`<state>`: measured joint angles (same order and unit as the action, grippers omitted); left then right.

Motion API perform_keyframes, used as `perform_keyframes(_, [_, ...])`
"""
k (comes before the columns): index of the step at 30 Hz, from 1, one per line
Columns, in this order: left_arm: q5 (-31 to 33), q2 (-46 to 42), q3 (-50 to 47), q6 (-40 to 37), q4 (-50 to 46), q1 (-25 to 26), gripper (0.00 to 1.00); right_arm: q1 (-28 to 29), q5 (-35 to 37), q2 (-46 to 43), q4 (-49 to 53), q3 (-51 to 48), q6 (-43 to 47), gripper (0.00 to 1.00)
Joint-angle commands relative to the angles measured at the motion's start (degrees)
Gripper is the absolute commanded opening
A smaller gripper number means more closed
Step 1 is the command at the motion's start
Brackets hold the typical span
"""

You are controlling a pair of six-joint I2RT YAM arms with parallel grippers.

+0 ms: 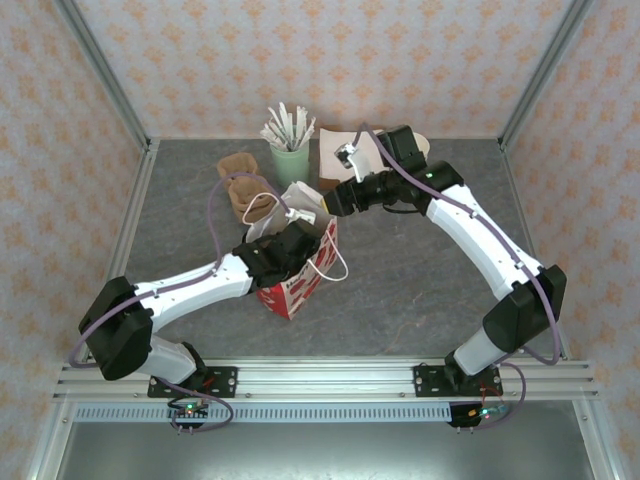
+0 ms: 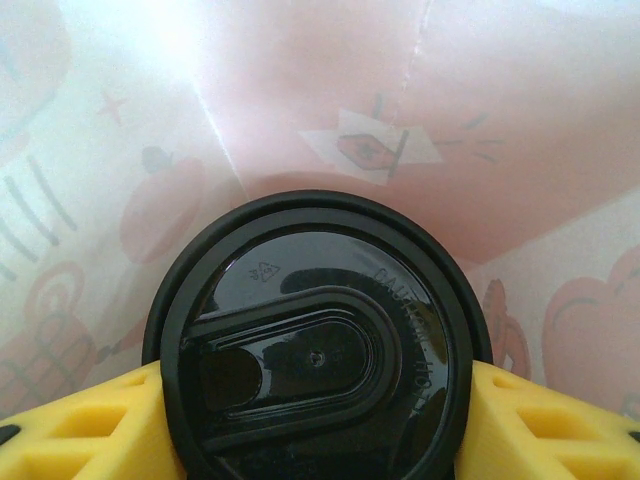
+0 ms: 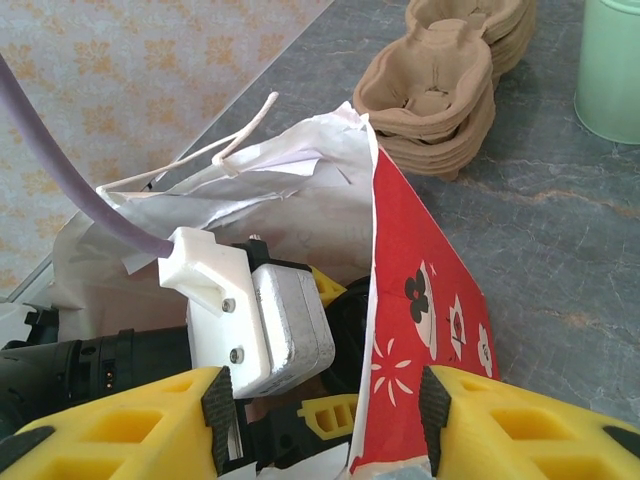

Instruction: Pack the takeout coffee

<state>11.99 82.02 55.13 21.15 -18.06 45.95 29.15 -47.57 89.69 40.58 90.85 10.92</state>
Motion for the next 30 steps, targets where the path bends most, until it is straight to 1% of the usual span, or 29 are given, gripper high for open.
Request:
perform_keyframes(1, [-2.74, 2.27, -0.55, 1.04, -1.89, -0.64, 0.59, -0.14, -0.61, 1.36, -1.28, 0.74, 0.23, 0.54])
perform_keyframes(7, [-3.82, 2.63, -0.55, 1.68, -1.96, -1.11, 0.60, 0.08, -1.01, 3.29, -0.64, 1.71, 0.73, 0.54])
perform_keyframes(9, [-3.49, 2.32, -0.23, 1.63, -2.14, -1.15, 0.63, 0.06, -1.08, 3.91, -0.22, 2.46, 0.88, 0.54])
perform_keyframes(11, [-2.94, 1.93, 0.34, 1.80, -2.32, -1.39, 0.69, 0.17, -1.17, 4.49, -0.08, 2.88, 0.95, 0.54])
perform_keyframes(13, [-3.39, 1.75, 0.96, 1.61, -2.32, -1.66, 0.71, 0.12, -1.21, 4.79, 0.12, 3.11, 1.04, 0.53])
perform_keyframes(17, [-4.19, 1.52, 3.23, 1.42, -3.12, -2.33, 0.78, 0.21, -0.86, 5.30, 0.28, 3.29, 1.38, 0.45])
perform_keyframes(19, [-4.29, 1.14, 4.62, 1.27, -3.61, -2.54, 0.83, 0.25, -0.68, 5.59, 0.49, 3.46, 1.61, 0.36])
perform_keyframes(21, [-4.06, 1.00, 5.85, 1.02, -3.97, -2.69, 0.87, 0.30, -0.60, 5.67, 0.77, 3.63, 1.73, 0.30])
perform_keyframes(22, [-4.08, 1.02, 6.44, 0.80, -4.18, -2.77, 0.89, 0.30, -0.68, 5.76, 0.85, 3.68, 1.82, 0.29])
perform_keyframes(25, [-4.19, 1.08, 8.06, 0.24, -4.78, -2.75, 0.93, 0.30, -1.01, 5.67, 1.07, 3.49, 2.26, 0.28])
perform_keyframes(30, [-3.93, 0.86, 9.88, 0.36, -5.79, -2.80, 0.97, 0.39, -1.36, 5.24, 1.08, 3.03, 3.26, 0.33])
